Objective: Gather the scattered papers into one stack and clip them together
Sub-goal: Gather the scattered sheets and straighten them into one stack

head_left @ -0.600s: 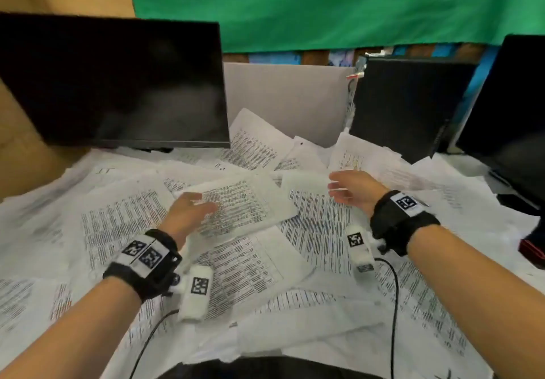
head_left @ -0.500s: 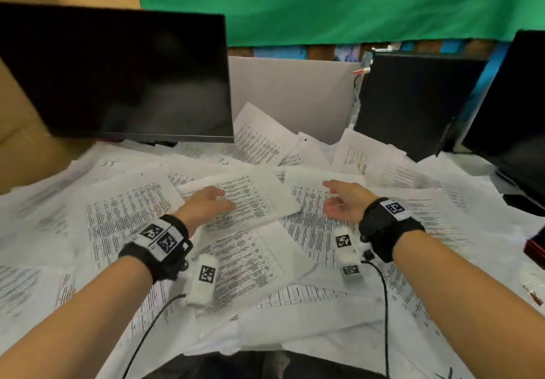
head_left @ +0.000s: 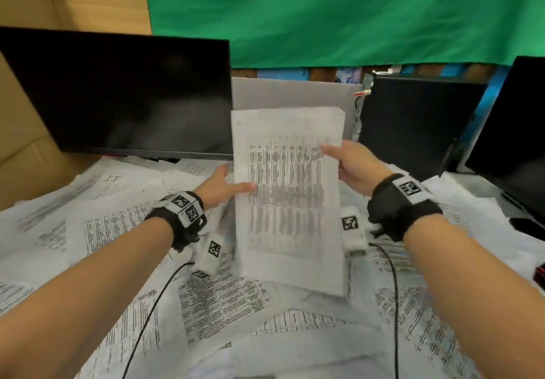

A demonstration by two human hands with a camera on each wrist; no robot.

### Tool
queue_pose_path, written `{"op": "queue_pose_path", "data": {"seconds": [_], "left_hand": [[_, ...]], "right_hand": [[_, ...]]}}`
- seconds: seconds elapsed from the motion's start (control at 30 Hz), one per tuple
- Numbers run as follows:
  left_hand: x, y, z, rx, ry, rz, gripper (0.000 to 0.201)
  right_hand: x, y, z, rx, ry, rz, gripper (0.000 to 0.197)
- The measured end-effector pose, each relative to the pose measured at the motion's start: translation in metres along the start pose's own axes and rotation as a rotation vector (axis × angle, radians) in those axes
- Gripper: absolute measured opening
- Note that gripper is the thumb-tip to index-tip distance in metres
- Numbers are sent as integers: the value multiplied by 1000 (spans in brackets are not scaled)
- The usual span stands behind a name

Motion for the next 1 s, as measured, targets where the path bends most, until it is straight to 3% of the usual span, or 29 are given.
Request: {"op": "queue_pose_path", "data": {"seconds": [0.1,0.2,0.27,0.33,0.43,0.47,0.5,0.6,0.63,0.67,0.73,0.8,0.87,0.93,1.0], "left_hand": [[9,8,5,260,-78,-46,40],[21,-6,21,328,177,-40,22],[30,-21,37,390,322,2,23],[40,-35,47,427,390,91,32],[56,-45,51,552,407,213,69],[54,-51,52,498,368,221,76],[58,-50,48,690,320,246,70],[75,-51,35,802,206,245,36],[80,-48,30,915,113,242,29],[85,-48,25,981,108,241,28],[90,-39,8,1021,43,253,27],[95,-39,-11,944,65,250,13],[94,-42,-33,870,53,264,12],[85,-53,-46,768,99,287,13],[73,-64,-59,735,134,330,18]], "right_hand": [[7,-12,-1,-304,-54,5,40],[14,27,-10,-347,22,-208,71],[29,63,-21,-125,78,-350,55],[42,97,-44,264,-61,-440,34],[54,122,-79,699,-283,-506,59],[57,119,-84,831,-312,-451,55],[59,110,-85,933,-300,-383,45],[62,65,-63,1032,-118,-247,40],[62,45,-49,1067,-20,-204,40],[63,23,-32,1078,94,-158,38],[68,-21,7,953,367,-37,34],[82,-58,43,768,686,118,27],[95,-80,66,572,917,216,28],[95,-78,76,374,938,215,37],[88,-54,73,186,803,144,47]]}}
Point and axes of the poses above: each hand's wrist, its own x-axis away from the middle knuckle, its own z-axis out of the back of the hand, y = z × x, the point moved 2 cm from there along -x, towards the middle knuckle, and after that the axes turned 3 degrees about -y, right-handed, at the moved point
